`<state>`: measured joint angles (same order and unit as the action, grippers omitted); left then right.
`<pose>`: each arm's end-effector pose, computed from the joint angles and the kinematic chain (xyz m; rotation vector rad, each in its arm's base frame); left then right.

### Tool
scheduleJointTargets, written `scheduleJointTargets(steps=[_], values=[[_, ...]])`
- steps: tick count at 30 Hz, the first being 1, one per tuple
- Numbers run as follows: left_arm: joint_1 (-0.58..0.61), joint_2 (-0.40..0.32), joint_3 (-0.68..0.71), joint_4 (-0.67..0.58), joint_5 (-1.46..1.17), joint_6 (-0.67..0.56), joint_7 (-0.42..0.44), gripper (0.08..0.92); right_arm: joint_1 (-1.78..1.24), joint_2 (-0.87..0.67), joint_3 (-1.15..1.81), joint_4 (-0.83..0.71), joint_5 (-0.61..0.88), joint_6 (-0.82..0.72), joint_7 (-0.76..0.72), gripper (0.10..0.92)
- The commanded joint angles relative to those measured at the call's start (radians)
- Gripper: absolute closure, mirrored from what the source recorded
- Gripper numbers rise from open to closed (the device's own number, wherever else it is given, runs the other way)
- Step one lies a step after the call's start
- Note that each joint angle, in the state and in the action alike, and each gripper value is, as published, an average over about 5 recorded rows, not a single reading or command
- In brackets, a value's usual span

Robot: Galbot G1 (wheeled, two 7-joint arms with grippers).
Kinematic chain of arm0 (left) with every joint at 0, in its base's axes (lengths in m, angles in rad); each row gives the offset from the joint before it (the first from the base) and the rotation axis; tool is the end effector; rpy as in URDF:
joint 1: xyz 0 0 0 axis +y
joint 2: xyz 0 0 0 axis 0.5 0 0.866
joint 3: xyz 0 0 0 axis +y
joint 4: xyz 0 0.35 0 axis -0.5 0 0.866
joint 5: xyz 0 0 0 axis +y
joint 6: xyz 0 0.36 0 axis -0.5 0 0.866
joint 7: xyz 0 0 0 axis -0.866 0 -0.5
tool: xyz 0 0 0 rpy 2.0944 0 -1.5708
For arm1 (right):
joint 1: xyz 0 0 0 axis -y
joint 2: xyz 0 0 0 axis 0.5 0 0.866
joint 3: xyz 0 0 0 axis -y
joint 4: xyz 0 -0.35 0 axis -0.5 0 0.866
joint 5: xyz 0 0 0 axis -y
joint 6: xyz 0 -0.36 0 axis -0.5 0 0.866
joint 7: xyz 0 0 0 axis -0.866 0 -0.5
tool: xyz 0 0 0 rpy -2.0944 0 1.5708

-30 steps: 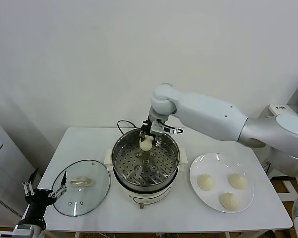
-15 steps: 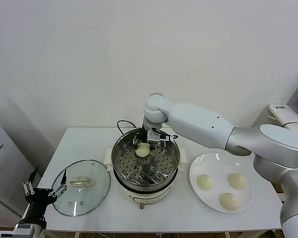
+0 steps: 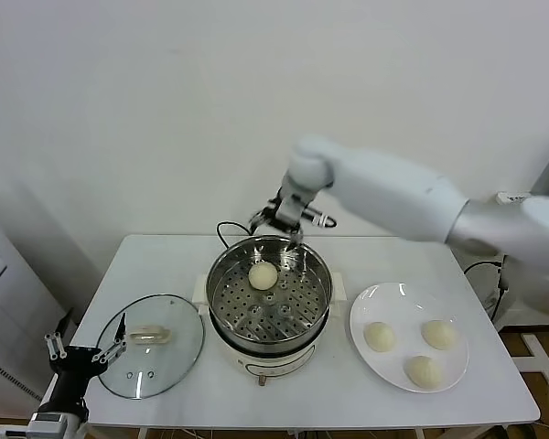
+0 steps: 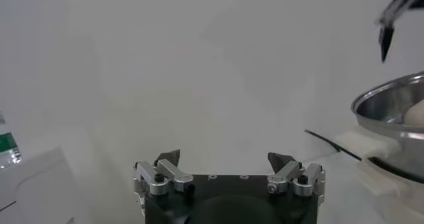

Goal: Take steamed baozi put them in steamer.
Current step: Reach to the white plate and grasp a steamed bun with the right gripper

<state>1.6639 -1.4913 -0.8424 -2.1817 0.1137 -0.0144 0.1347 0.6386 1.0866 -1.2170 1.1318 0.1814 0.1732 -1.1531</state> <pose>0.1500 0.1035 -0.2727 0.1242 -3.0726 -0.5625 0.5971 0.0501 0.0135 1.7705 -1.1221 1.9545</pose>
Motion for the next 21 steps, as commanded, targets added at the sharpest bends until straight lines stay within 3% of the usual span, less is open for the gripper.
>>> scheduleJointTargets(steps=[1, 9, 21], values=[[-0.007, -0.007, 0.013, -0.003, 0.013, -0.011, 0.000, 0.177, 0.141, -0.267, -0.226, -0.020, 0.359, -0.347, -0.016, 0.203], [0.001, -0.018, 0.020, -0.011, 0.035, -0.019, 0.001, 0.177, -0.122, -0.523, -0.124, 0.234, 0.171, -0.351, 0.084, 0.203], [0.019, -0.045, 0.025, -0.014, 0.070, -0.033, 0.001, 0.177, -0.463, -0.540, 0.056, 0.261, -0.023, -0.324, 0.116, 0.203]])
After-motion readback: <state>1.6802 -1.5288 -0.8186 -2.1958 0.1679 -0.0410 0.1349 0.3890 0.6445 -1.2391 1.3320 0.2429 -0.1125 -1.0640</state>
